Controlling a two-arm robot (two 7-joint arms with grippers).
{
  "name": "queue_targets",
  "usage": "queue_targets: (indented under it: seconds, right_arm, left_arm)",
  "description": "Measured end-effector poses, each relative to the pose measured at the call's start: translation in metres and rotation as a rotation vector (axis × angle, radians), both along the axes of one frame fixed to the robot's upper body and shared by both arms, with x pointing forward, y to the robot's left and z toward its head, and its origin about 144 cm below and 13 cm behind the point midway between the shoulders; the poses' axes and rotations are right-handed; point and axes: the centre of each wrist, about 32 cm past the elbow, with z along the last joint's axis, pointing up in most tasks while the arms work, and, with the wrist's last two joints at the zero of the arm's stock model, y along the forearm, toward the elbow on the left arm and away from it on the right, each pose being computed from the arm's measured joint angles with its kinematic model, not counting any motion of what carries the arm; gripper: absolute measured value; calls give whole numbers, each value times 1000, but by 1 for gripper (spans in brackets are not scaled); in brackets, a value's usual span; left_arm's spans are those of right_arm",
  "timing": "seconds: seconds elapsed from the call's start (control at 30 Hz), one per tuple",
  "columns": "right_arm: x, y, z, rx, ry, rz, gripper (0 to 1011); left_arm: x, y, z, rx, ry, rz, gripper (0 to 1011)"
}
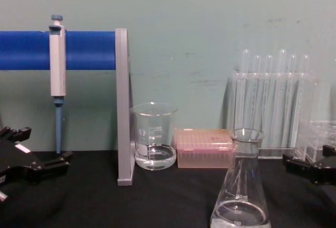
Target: Grasp the erlenmeyer flask with one hand, shake it three times, then place it back.
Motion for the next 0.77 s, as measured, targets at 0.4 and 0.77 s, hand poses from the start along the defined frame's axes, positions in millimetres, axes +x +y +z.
queue_targets:
  seconds: [0.4, 0.77]
  right_arm:
    - [0, 0, 0, 0, 0, 0, 1003]
    - [0, 0, 0, 0, 0, 0, 1003]
  left_arm:
    - [0, 0, 0, 0, 0, 0, 1001]
    - [0, 0, 0, 0, 0, 0, 1001]
